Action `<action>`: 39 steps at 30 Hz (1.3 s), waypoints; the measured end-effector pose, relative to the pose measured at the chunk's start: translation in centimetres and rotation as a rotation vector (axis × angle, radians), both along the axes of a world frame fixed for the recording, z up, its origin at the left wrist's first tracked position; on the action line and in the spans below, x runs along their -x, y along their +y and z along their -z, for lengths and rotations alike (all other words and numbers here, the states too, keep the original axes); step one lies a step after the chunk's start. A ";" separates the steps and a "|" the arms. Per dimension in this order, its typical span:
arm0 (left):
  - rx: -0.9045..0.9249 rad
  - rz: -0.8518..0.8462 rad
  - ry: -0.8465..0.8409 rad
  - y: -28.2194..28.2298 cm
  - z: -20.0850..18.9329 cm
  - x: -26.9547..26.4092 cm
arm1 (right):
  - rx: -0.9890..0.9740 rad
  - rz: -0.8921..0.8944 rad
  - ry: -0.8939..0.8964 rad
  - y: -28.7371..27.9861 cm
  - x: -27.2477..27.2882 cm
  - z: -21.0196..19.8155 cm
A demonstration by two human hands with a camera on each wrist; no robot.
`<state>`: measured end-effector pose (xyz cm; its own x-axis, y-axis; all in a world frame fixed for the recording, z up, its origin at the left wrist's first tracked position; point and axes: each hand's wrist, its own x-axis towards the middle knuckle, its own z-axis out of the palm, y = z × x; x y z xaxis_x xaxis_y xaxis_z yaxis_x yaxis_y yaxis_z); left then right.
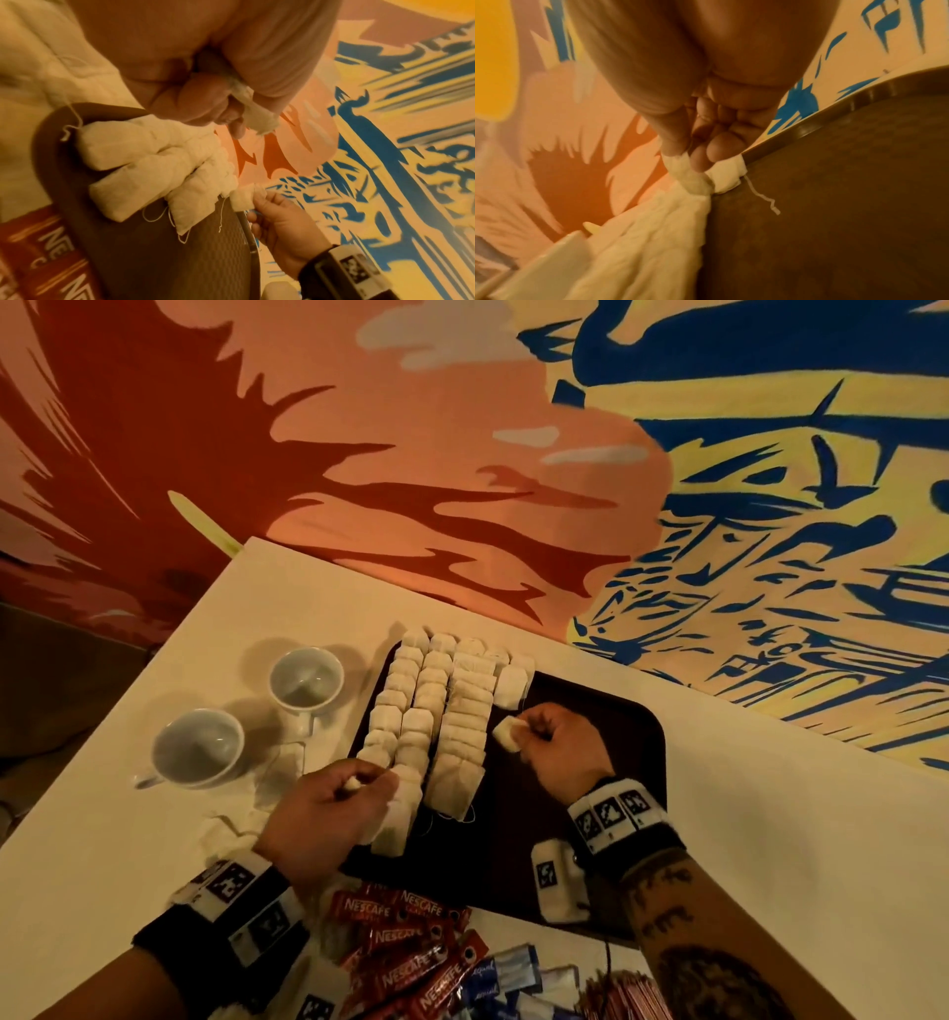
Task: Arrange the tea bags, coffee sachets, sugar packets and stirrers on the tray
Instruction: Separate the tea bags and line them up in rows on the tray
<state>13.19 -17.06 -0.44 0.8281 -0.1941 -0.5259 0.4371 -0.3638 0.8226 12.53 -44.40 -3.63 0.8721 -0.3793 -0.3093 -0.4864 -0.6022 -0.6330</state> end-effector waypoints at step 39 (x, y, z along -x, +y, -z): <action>0.208 -0.179 0.256 -1.1 -0.1 0.7 | 0.015 -0.186 -0.018 1.7 -2.4 -2.8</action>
